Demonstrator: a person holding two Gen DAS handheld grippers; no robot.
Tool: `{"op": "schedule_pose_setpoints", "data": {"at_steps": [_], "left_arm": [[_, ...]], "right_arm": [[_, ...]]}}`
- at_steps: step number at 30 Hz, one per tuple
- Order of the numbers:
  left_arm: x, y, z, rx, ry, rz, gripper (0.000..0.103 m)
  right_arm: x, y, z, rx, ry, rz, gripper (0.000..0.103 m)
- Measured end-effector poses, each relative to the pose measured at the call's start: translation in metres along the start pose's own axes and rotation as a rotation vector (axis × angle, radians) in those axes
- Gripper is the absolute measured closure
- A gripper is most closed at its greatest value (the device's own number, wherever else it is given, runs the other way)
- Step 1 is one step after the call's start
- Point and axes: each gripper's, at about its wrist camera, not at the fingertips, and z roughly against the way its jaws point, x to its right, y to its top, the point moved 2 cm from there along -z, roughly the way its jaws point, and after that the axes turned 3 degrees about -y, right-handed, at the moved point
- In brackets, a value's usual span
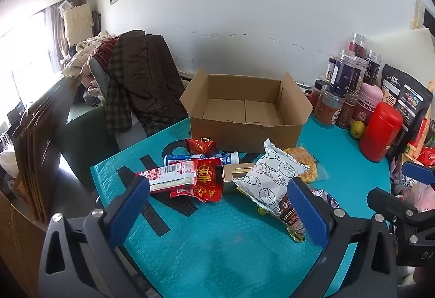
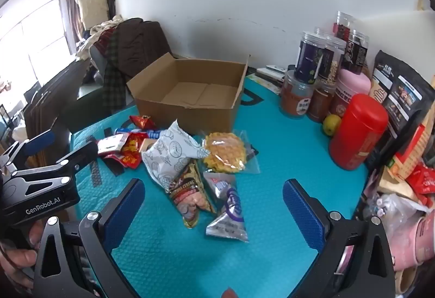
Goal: Organize snacks
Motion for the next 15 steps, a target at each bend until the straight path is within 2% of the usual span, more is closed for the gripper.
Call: {"op": "schedule_pose_setpoints", "data": {"at_steps": [15], "left_arm": [[-0.009,0.002,0.001,0.004,-0.015,0.032,0.0]], "right_arm": [[-0.001,0.0,-0.005,-0.005,0.009,-0.003,0.0]]}}
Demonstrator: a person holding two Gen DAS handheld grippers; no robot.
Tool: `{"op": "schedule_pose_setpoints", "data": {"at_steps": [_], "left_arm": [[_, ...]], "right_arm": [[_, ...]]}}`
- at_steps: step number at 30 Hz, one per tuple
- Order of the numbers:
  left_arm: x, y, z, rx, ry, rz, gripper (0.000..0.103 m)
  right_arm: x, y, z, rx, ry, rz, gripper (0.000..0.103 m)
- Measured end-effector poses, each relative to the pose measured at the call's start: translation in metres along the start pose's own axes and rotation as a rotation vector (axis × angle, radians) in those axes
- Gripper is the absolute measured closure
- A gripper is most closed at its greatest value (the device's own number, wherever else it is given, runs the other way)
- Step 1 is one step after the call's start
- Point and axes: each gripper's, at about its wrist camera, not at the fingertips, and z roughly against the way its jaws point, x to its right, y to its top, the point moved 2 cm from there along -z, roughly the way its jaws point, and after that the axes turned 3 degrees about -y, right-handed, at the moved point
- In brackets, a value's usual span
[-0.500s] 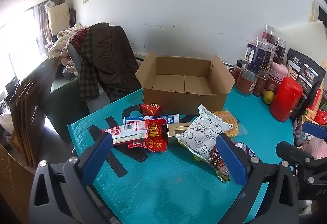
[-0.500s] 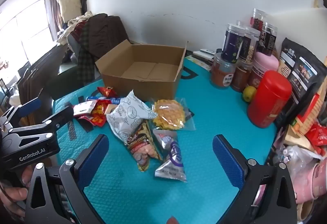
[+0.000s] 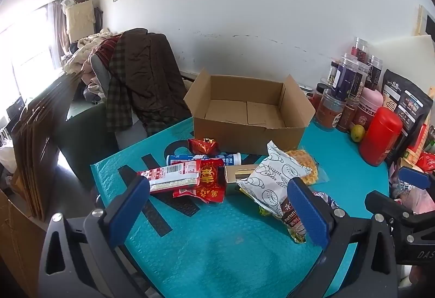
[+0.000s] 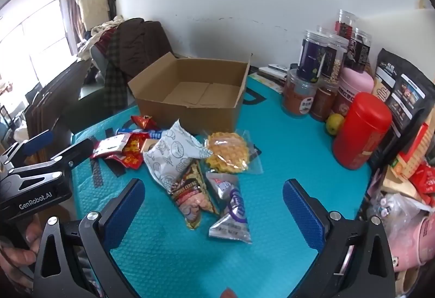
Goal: Organize snacks
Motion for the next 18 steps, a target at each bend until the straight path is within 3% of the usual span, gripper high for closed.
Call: {"op": "schedule_pose_setpoints", "data": {"at_steps": [18], "left_arm": [[-0.0031,-0.0059,0.0031,0.006,0.002,0.004,0.0]], "right_arm": [[-0.0005,0.0003,0.0008,0.006,0.012,-0.007,0.0]]}}
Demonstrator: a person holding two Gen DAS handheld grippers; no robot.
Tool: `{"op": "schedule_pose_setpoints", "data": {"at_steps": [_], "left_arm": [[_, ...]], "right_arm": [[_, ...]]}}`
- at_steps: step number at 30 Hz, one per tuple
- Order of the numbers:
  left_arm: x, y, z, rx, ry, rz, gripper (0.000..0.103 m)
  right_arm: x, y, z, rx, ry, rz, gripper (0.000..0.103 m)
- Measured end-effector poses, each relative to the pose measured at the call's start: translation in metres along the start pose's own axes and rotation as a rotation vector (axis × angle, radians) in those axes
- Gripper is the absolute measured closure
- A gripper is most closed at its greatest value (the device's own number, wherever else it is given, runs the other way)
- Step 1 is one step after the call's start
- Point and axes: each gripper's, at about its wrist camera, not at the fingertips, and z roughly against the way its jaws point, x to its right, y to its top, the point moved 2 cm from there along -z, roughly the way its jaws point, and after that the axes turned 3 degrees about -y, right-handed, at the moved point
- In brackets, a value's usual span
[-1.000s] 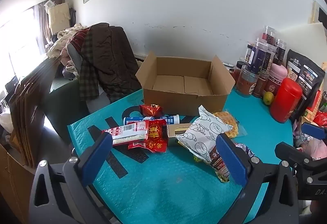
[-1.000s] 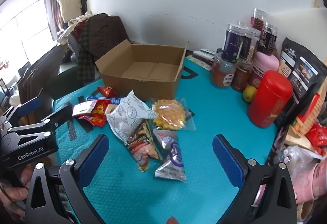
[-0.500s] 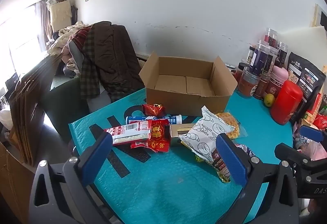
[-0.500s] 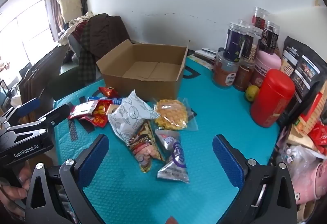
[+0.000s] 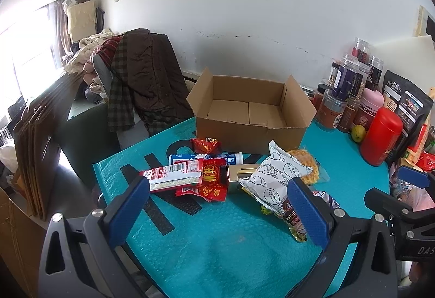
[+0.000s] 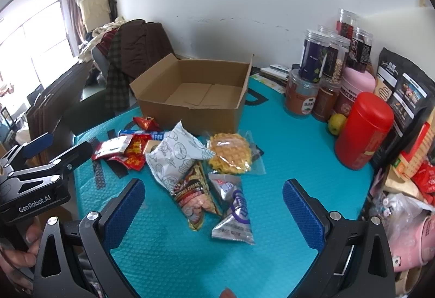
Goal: Organize snacks
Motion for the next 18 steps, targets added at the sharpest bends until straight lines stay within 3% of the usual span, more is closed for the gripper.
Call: {"op": "schedule_pose_setpoints", "data": {"at_steps": [18], "left_arm": [[0.0005,0.0003,0.0057,0.001,-0.007,-0.005,0.0]], "right_arm": [[-0.0007,0.0014,0.003,0.007,0.005,0.001,0.0]]}}
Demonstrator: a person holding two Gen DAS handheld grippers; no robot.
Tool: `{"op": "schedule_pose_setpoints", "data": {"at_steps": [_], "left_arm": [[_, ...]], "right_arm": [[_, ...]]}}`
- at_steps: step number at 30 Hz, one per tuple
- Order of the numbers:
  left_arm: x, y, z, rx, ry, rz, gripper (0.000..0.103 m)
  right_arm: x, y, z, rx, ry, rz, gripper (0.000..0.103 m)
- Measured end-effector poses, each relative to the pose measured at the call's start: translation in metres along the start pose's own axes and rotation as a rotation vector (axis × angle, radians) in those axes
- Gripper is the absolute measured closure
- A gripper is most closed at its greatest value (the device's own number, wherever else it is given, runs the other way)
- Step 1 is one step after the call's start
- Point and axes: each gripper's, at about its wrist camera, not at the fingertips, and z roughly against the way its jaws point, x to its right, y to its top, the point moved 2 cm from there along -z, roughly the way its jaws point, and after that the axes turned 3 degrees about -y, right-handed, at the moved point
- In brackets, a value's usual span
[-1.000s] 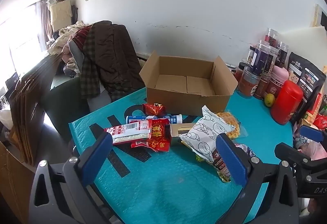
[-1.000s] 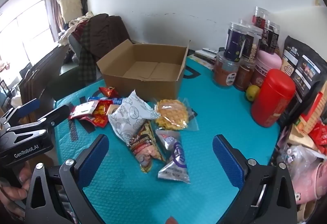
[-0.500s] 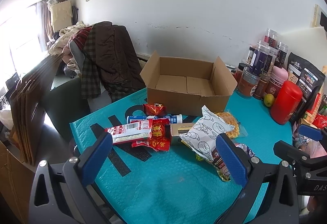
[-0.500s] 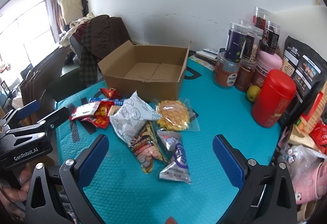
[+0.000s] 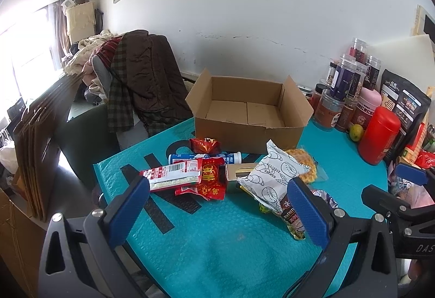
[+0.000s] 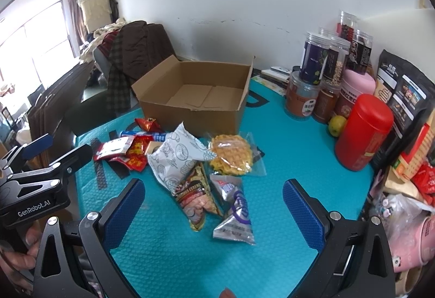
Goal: Organize snacks
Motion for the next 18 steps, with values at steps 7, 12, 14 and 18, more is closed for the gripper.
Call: {"op": "schedule_pose_setpoints", "data": {"at_steps": [7,12,14,18], "left_arm": [[0.002,0.0012,0.002,0.001,0.001,-0.006,0.0],[0.0022,0.0023,0.0046,0.005,0.002,-0.008,0.0],[0.0023,0.0025,0.0053,0.005,0.003,-0.009,0.0],[0.0025,0.0026,0.0053,0.006,0.003,-0.009,0.0]], "right_arm": [[-0.0017,0.0007,0.0022,0.005,0.004,0.004,0.0],[-0.0025,0.0003,0.0034,0.008,0.006,0.005,0.0],[-0.0024,0.0002,0.0033,0.009,0.006,0.006,0.0],[-0.0023,0.0005,0.0045,0.013,0.006,0.006,0.0]]}}
